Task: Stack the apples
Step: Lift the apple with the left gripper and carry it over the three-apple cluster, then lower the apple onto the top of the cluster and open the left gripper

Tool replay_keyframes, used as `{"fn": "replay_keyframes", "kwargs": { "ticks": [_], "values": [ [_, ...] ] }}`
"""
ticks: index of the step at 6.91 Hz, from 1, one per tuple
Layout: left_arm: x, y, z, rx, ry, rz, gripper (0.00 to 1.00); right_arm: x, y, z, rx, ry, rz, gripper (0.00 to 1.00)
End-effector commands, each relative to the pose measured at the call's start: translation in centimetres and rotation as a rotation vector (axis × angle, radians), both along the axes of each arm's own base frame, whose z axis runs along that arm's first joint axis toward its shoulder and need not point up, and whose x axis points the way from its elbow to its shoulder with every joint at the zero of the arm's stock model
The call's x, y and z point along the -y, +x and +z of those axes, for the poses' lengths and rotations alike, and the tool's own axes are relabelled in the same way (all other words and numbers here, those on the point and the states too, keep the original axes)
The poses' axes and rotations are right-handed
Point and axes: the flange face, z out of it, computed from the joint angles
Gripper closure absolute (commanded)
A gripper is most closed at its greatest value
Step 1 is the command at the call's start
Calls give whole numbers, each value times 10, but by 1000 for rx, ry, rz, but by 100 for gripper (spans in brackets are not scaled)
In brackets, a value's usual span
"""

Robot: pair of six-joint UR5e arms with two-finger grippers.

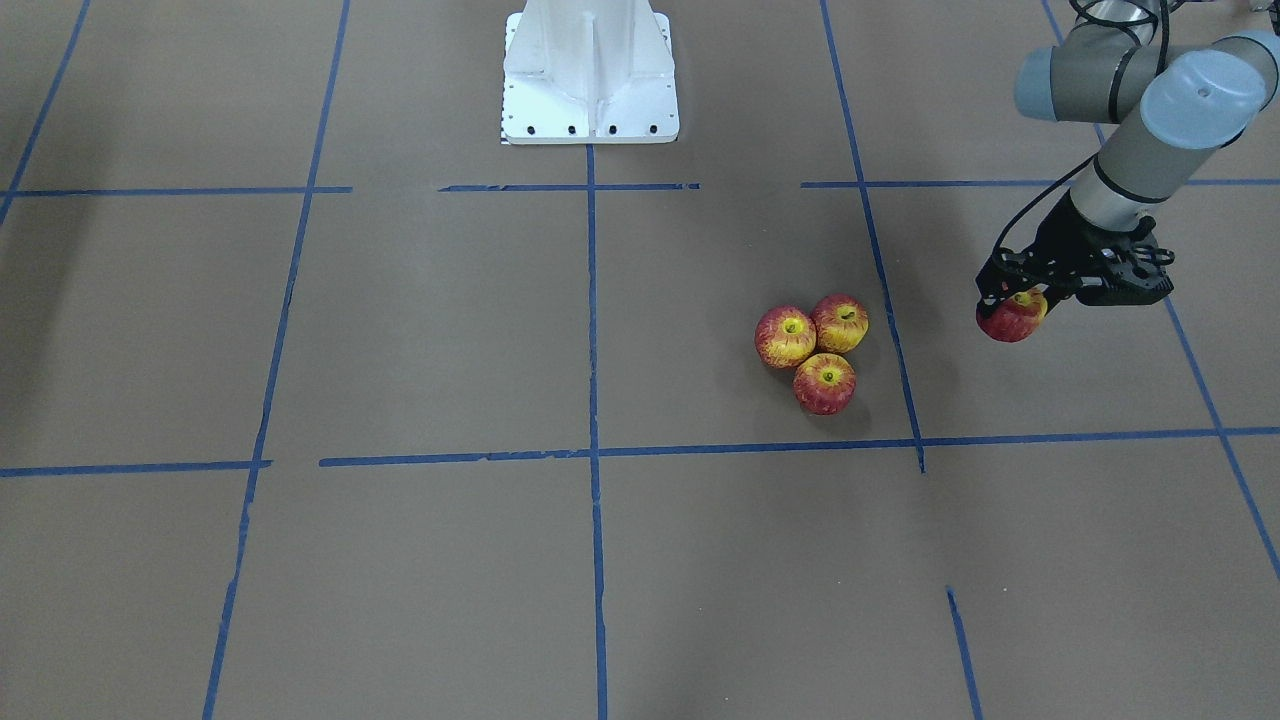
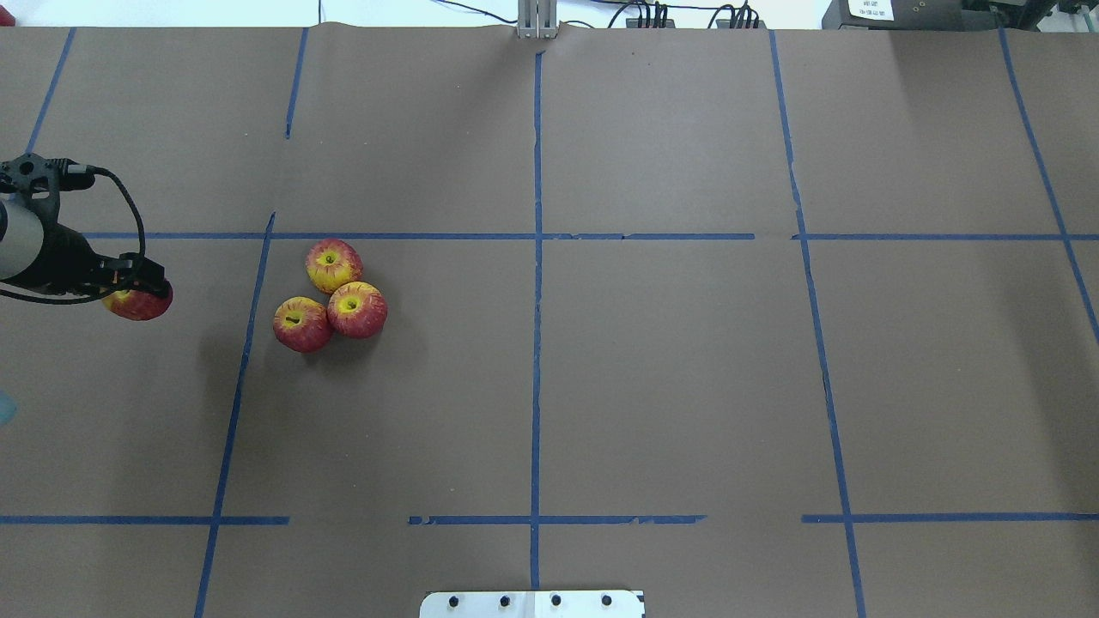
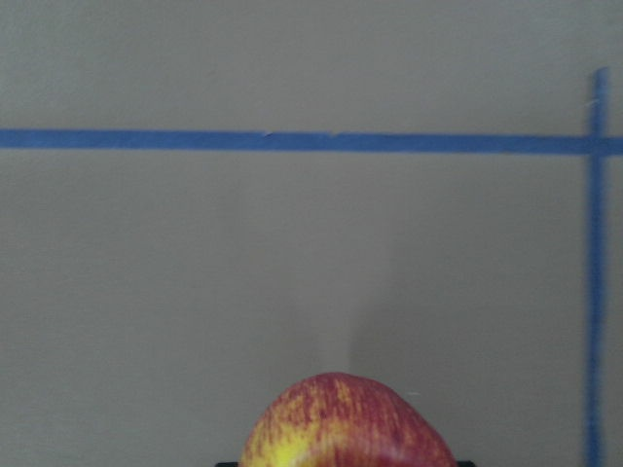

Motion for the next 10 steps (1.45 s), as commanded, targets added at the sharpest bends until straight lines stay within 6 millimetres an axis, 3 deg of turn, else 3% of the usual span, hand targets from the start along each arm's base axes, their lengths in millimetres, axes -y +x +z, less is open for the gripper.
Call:
{"fn": "replay_keyframes", "kwargs": {
  "ticks": [1,2,3,4,5,6,10],
  "values": [
    [20,18,-65,-73,-53,-86,100,0,0,0,0,0,0,0],
    [29,33,-92,-77,-62,-80,100,0,0,0,0,0,0,0],
    [27,68,-122,-93,-94,-65,100,0,0,0,0,1,0,0],
    [15,107,-139,-83,-116,-12,100,0,0,0,0,0,0,0],
    [12,123,-144,-84,-144,-11,100,0,0,0,0,1,0,0],
    [12,136,-144,-79,-150,-1,100,0,0,0,0,0,0,0],
    [12,135,-134,-61,-152,-2,100,0,0,0,0,1,0,0]
  ]
}}
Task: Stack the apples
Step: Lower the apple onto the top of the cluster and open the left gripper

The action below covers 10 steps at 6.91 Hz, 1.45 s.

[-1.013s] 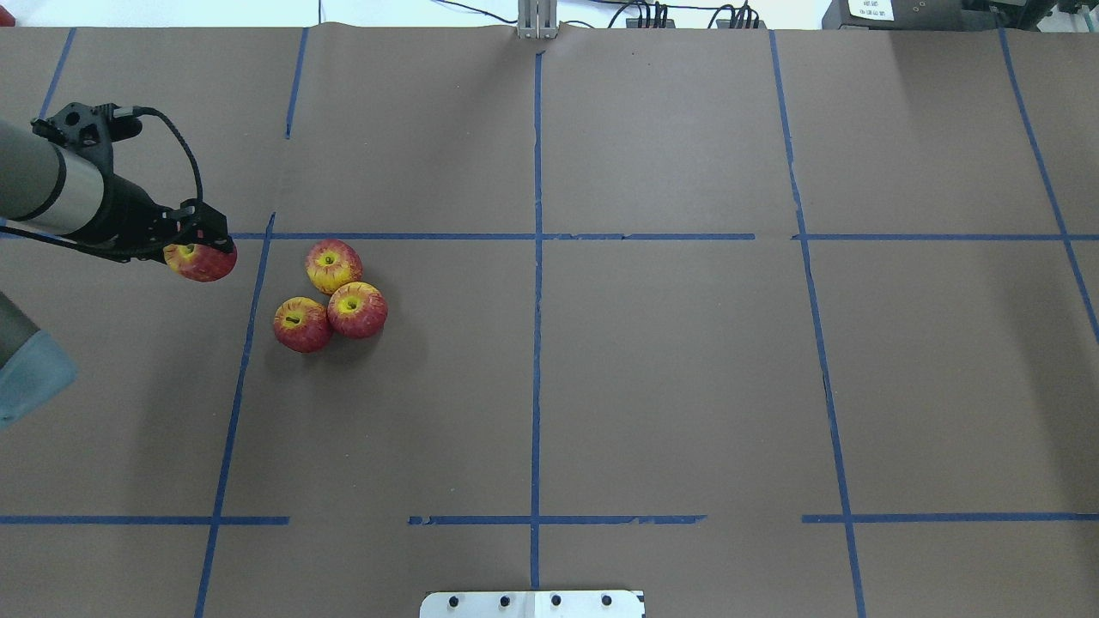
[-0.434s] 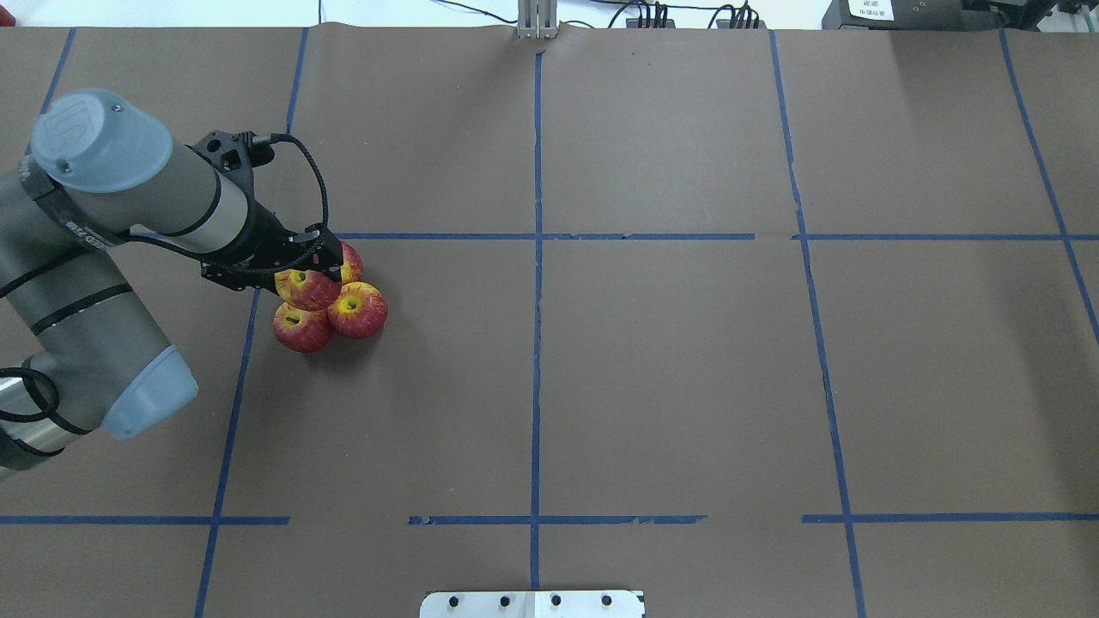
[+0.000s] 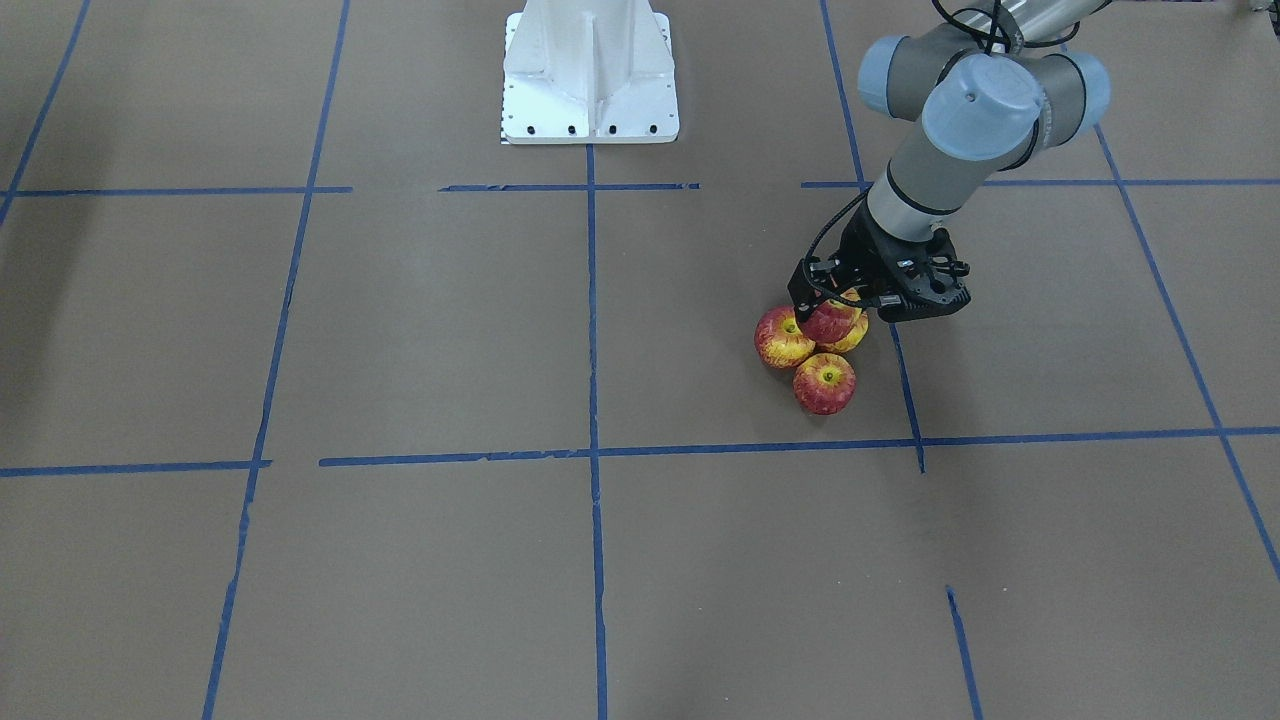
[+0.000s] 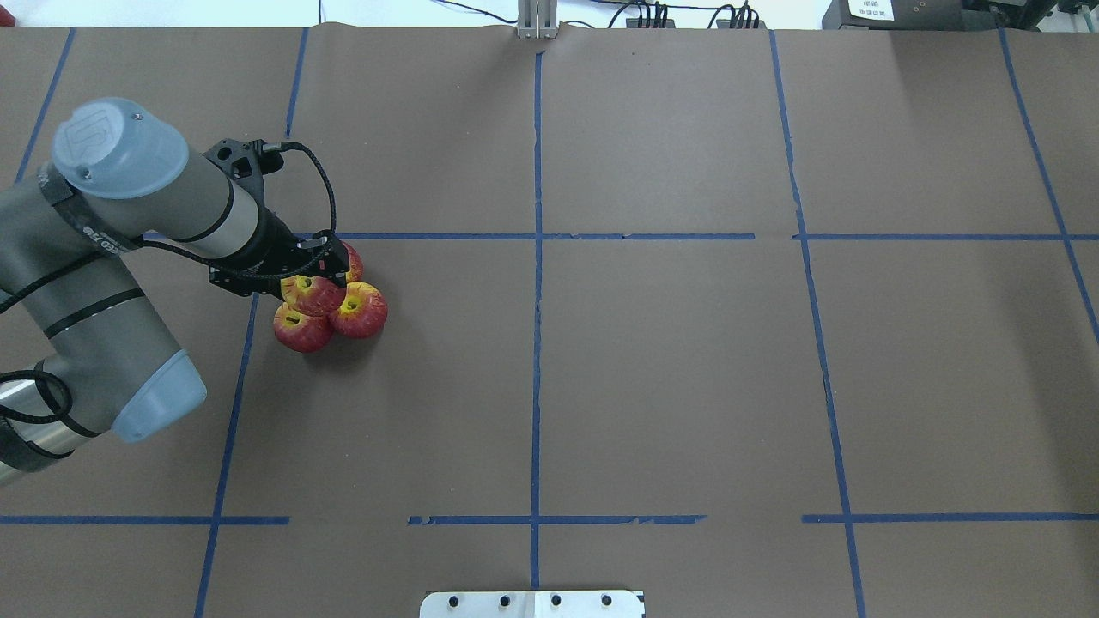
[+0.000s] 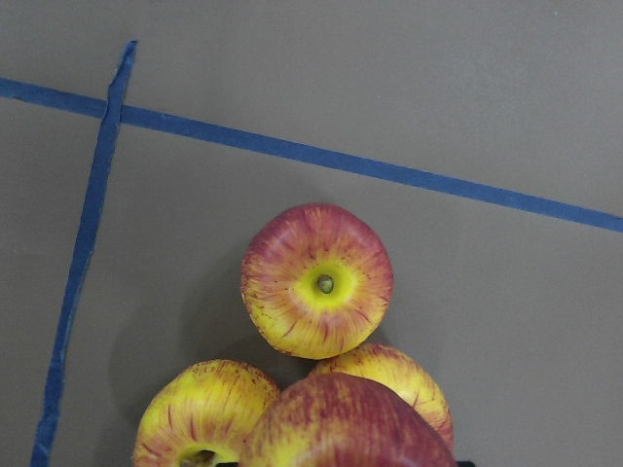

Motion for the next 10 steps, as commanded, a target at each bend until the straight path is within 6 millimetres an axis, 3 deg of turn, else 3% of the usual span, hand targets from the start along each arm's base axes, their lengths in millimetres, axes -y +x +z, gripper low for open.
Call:
{"fn": "replay_keyframes", "kwargs": {
  "ticks": [1,7,9,10],
  "values": [
    [1,3,1,5,1,3,100,0,0,0,0,-1,1,0],
    [5,4,4,19,14,-15,100,0,0,0,0,-1,0,0],
    [7,5,6,22,13,-14,36,0,0,0,0,-1,0,0],
    [7,6,5,21,14,-14,15,0,0,0,0,0,0,0]
  ]
}}
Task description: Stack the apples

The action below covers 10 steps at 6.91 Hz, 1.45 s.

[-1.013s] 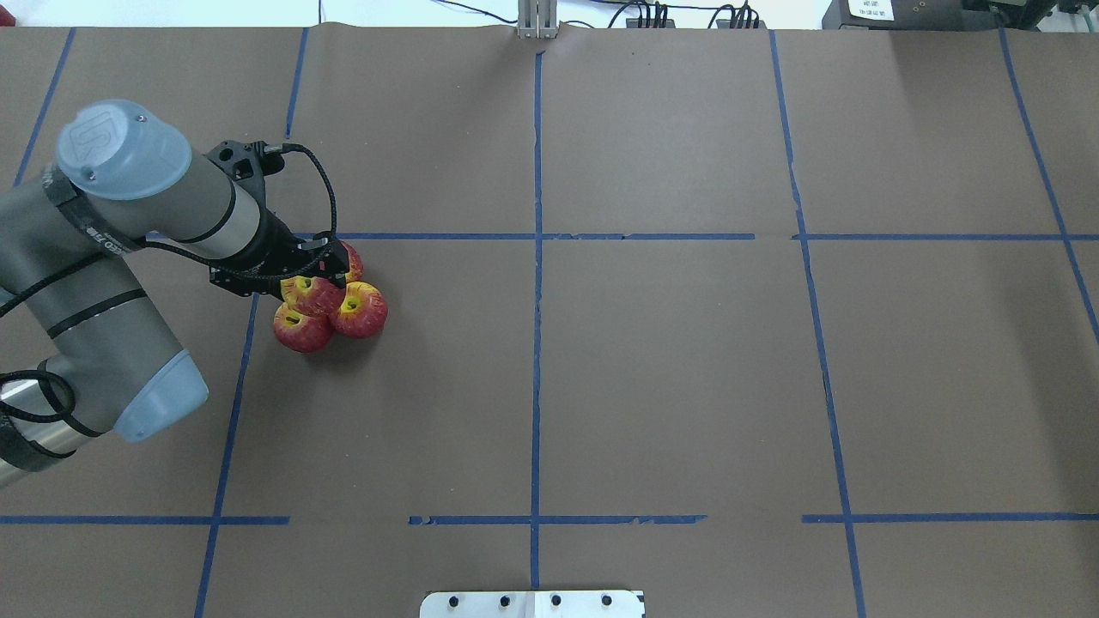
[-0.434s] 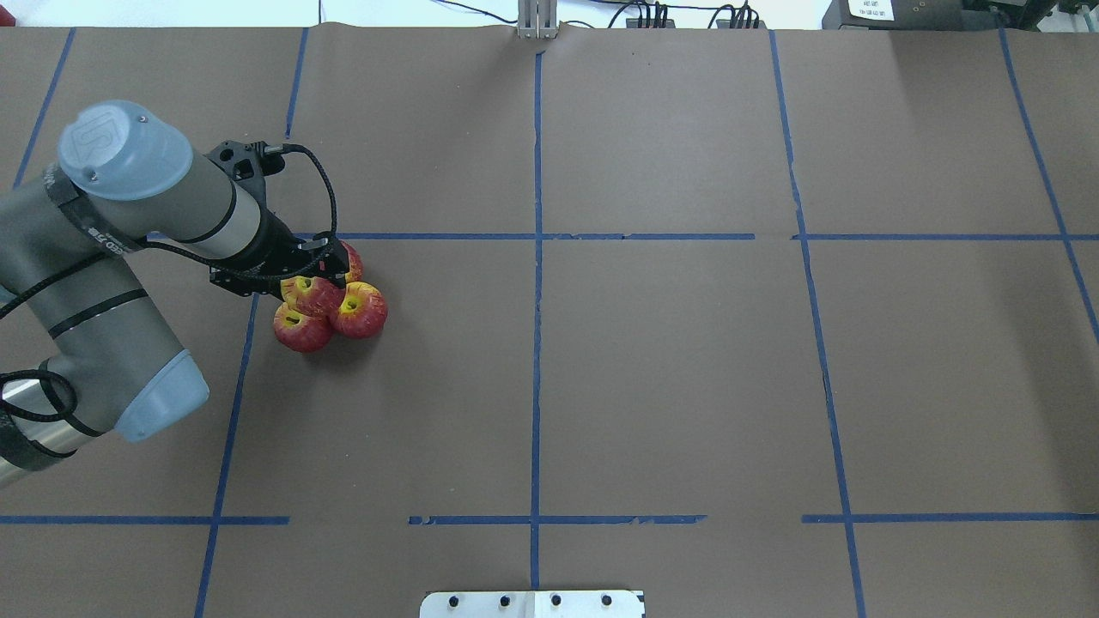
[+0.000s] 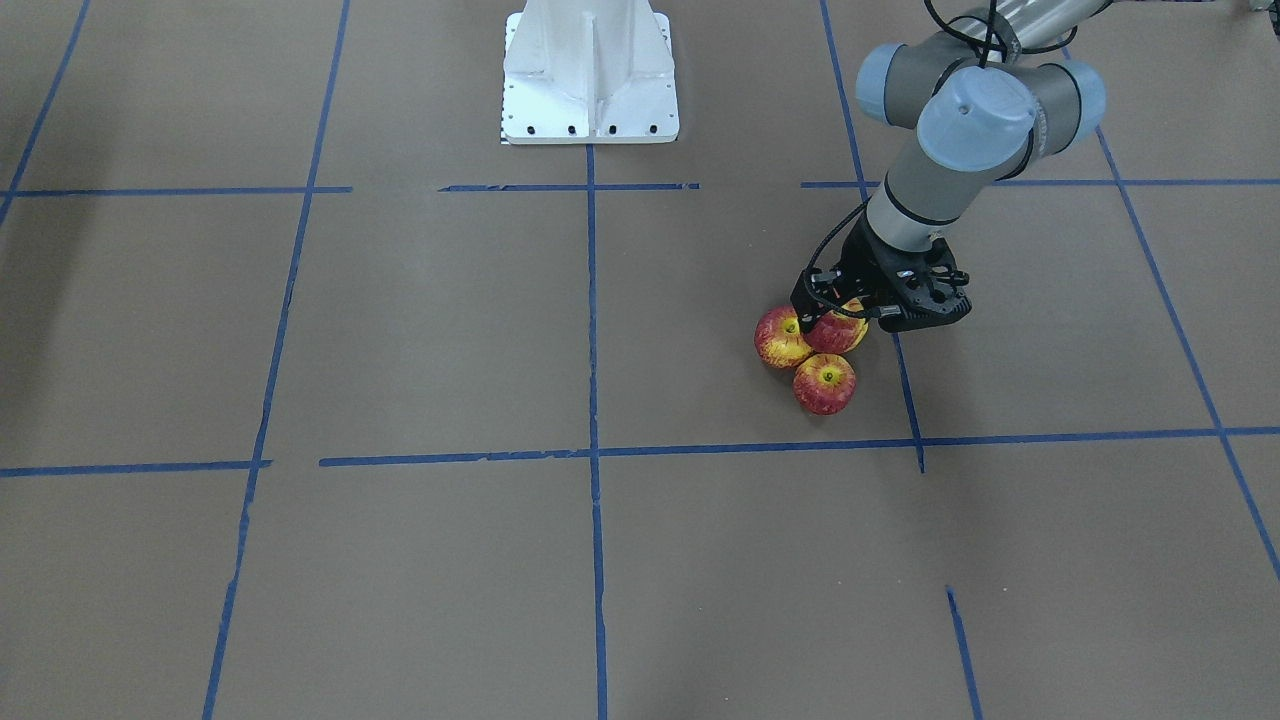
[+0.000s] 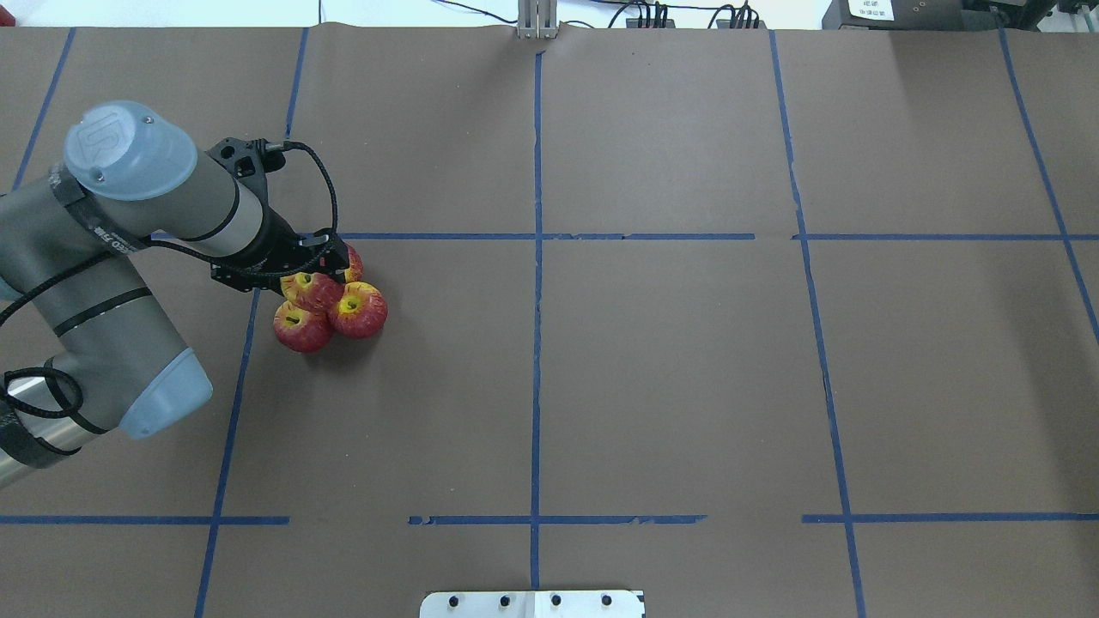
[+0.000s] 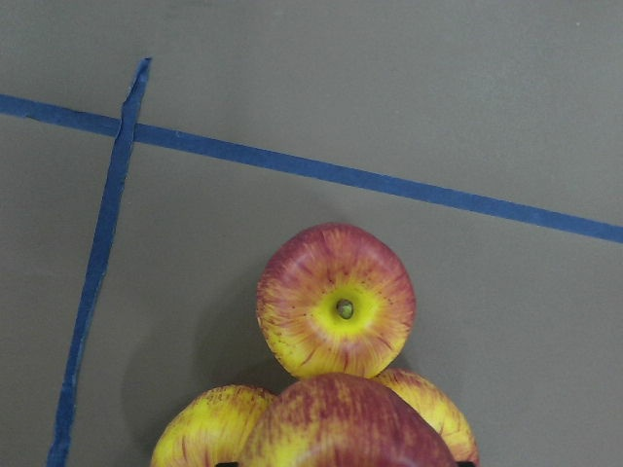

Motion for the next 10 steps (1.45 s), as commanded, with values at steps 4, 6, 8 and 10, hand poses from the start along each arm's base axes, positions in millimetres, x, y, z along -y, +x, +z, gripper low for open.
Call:
{"fn": "replay_keyframes", "kwargs": {
  "ticks": [4,6,8,10],
  "values": [
    [8,-31,-13,-14,55,-16,0,0,0,0,0,0,0,0],
    [21,-147,-26,30,178,-63,0,0,0,0,0,0,0,0],
    [12,-240,61,171,252,1,0,0,0,0,0,0,0,0],
    [3,-337,174,192,292,191,0,0,0,0,0,0,0,0]
  ]
}}
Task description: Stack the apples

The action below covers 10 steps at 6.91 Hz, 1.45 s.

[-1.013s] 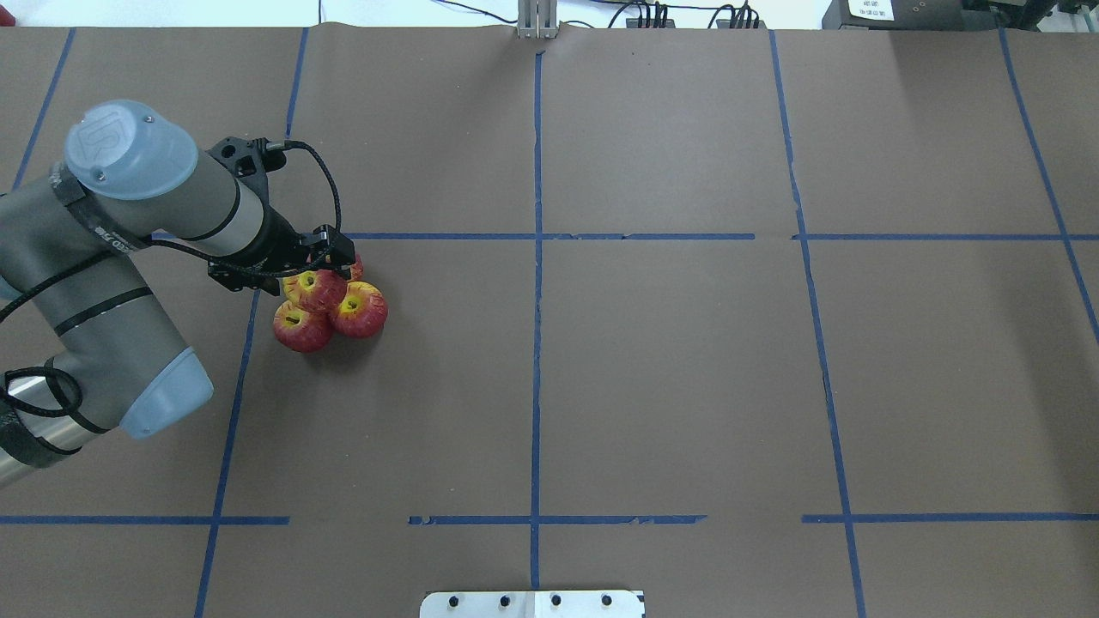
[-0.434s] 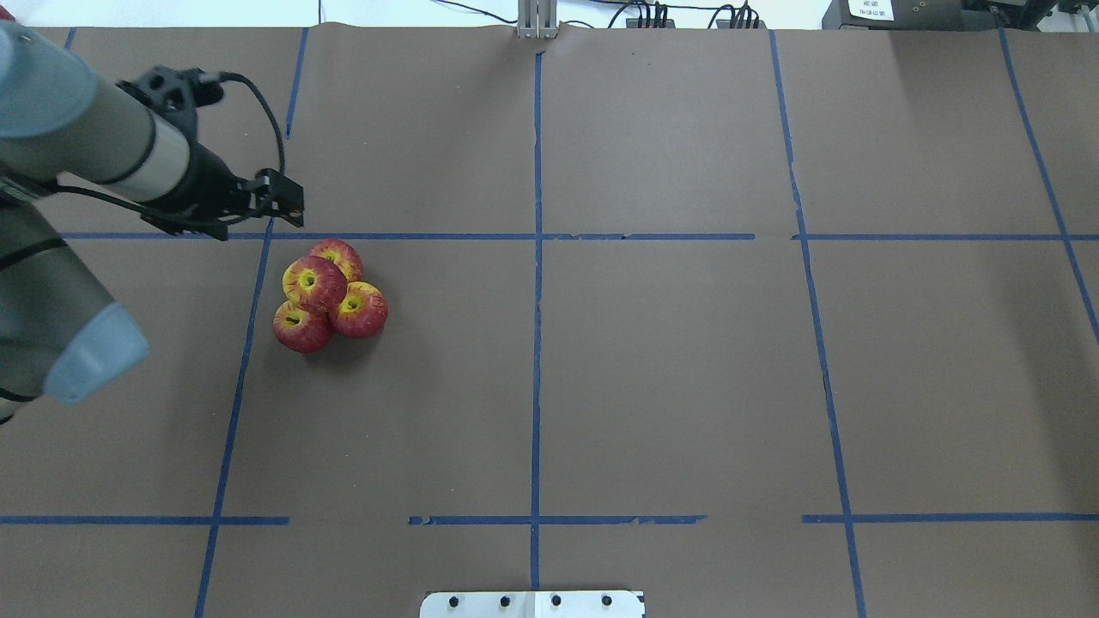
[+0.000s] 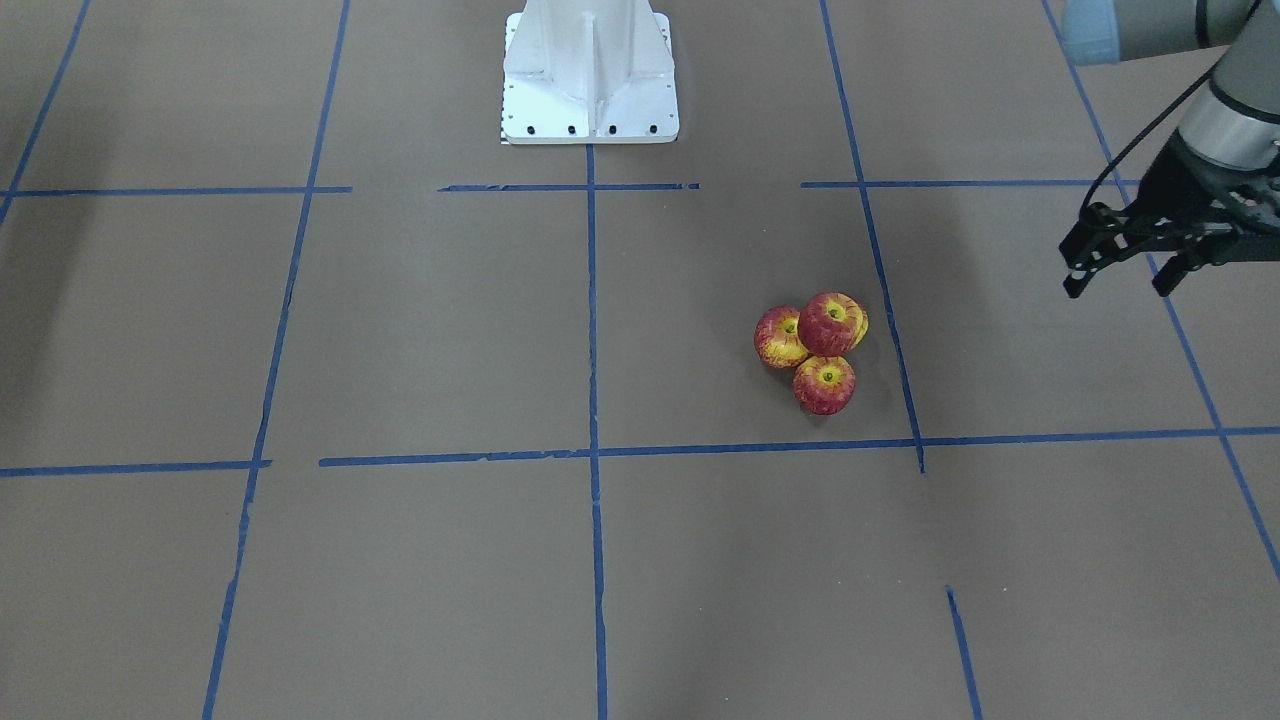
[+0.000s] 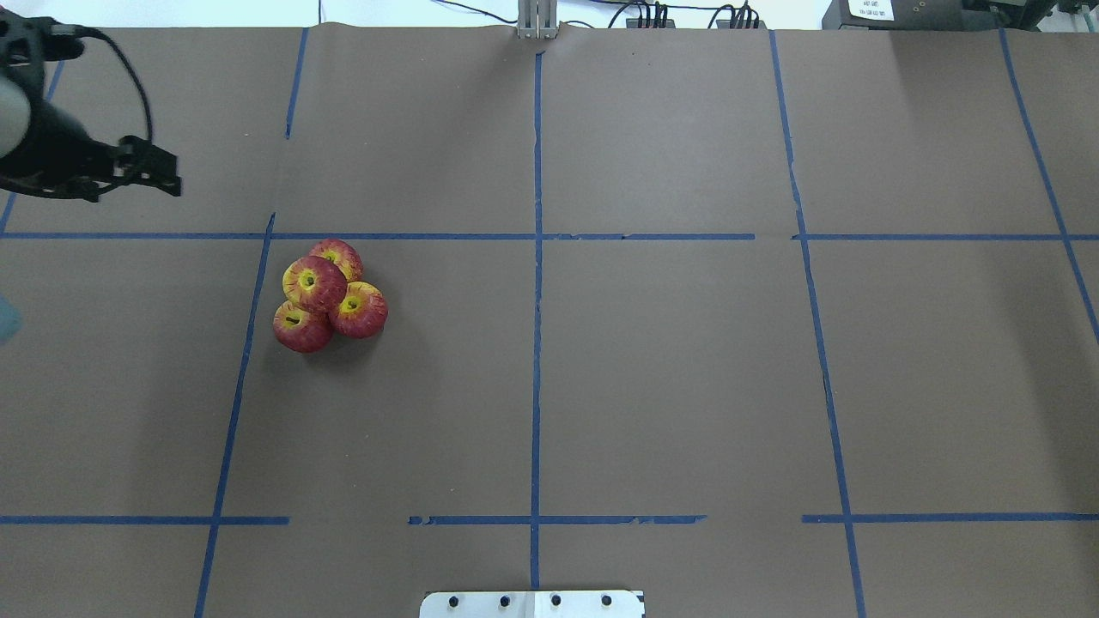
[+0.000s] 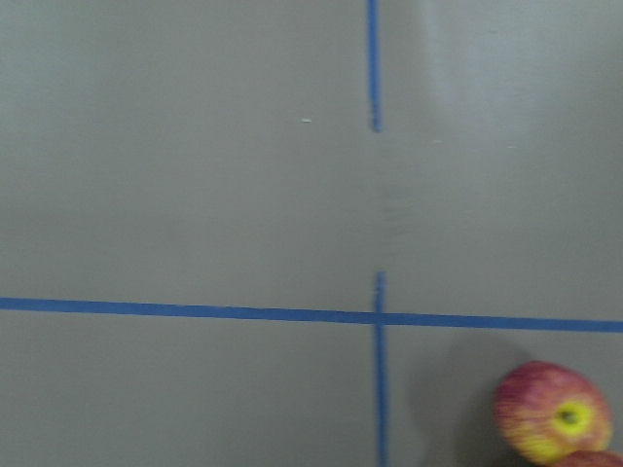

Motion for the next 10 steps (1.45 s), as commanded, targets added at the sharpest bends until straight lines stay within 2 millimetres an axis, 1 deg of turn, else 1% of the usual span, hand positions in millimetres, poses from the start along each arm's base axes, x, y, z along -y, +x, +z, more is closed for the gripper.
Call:
{"fn": "replay_keyframes", "kwargs": {
  "ticks": [1,2,3,4,5,6,8,9,10],
  "values": [
    [-1,-129,122,44,56,159,0,0,0,0,0,2,0,0],
    [-9,-188,177,63,25,138,0,0,0,0,0,0,0,0],
    [-22,-219,202,59,-36,154,0,0,0,0,0,2,0,0],
    [-30,-230,210,17,-107,179,0,0,0,0,0,2,0,0],
    [-36,-230,210,-10,-174,177,0,0,0,0,0,0,0,0],
    [-40,-228,210,-10,-164,178,0,0,0,0,0,0,0,0],
    [-37,-226,206,-7,-150,185,0,0,0,0,0,0,0,0],
    [-37,-225,208,-2,-125,189,0,0,0,0,0,2,0,0],
    [-47,-224,215,-5,-134,189,0,0,0,0,0,0,0,0]
  ]
}}
